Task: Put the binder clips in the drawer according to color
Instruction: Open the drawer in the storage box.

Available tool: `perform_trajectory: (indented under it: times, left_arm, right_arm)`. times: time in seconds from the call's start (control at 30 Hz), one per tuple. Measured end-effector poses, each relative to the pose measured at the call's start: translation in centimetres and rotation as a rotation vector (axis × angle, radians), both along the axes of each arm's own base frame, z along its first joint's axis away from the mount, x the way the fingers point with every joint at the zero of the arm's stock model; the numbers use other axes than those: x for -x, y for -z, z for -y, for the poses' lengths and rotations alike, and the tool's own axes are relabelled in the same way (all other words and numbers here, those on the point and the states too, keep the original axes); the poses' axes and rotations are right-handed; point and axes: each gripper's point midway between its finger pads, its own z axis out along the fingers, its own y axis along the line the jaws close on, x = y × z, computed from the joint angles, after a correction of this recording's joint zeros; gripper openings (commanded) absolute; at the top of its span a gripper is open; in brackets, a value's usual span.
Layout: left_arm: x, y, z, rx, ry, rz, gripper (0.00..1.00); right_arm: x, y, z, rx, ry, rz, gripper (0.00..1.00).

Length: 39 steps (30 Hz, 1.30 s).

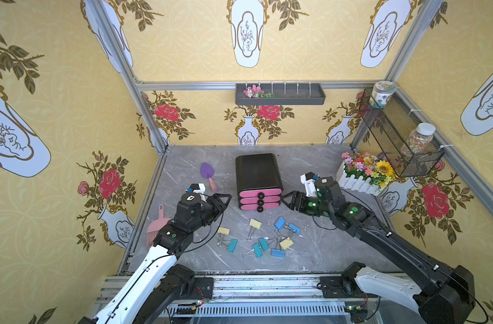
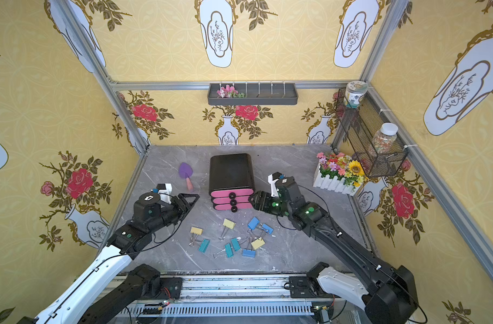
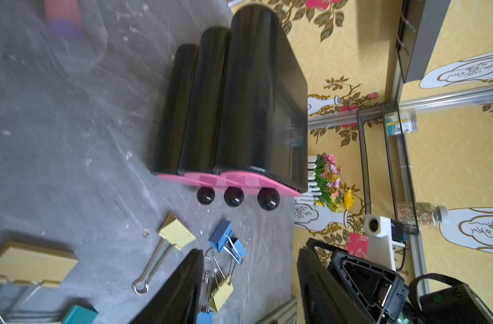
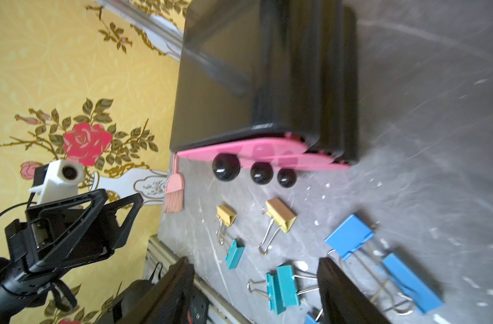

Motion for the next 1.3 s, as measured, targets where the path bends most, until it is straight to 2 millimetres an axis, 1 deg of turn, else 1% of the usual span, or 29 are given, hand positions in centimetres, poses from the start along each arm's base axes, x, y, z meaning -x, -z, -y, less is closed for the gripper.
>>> perform_trajectory:
  times: [0.07, 0.1, 0.17, 0.27, 0.37, 0.57, 0.73, 0.93, 1.03, 1.3]
  left_arm:
    - [1.1, 1.7, 1.2, 0.017, 0.037, -0.064, 0.59]
    - [1.4, 2.4, 1.5, 0.023, 0.043, -0.090, 0.59]
    - [1.8, 3.8, 2.0, 0.035, 0.041, -0.135, 0.59]
    - [2.2, 4.3, 2.7, 0.062, 0.047, -0.156, 0.59]
    - [2.1, 3.9, 3.1, 0.089, 0.046, -0.150, 0.59]
    - [1.8, 3.2, 3.1, 0.119, 0.032, -0.128, 0.60]
    - [2.0, 3.8, 3.0, 0.124, 0.024, -0.144, 0.61]
    - [1.8, 3.9, 3.1, 0.133, 0.020, -0.147, 0.61]
    - [1.8, 4.0, 3.2, 0.131, 0.020, -0.150, 0.62]
    - [1.7, 4.2, 3.2, 0.141, 0.015, -0.154, 0.62]
  right_arm:
    - [0.8, 0.8, -2.3, -0.005, -0.047, -0.033, 0.66]
    - [0.9, 1.1, -3.2, -0.003, -0.064, -0.044, 0.65]
    - [0.8, 1.5, -5.1, 0.004, -0.084, -0.052, 0.64]
    - [-0.1, 1.5, -6.9, -0.001, -0.098, -0.043, 0.62]
    - [-1.3, 1.8, -7.7, 0.006, -0.082, -0.027, 0.59]
    - [-2.7, 2.4, -7.9, 0.037, -0.046, 0.002, 0.55]
    - [-3.3, 3.2, -7.7, 0.063, -0.026, 0.022, 0.53]
    - [-3.8, 3.7, -7.6, 0.085, -0.022, 0.040, 0.50]
    - [-4.5, 3.6, -7.5, 0.087, -0.014, 0.062, 0.48]
    - [-5.7, 4.0, -7.3, 0.084, 0.011, 0.069, 0.46]
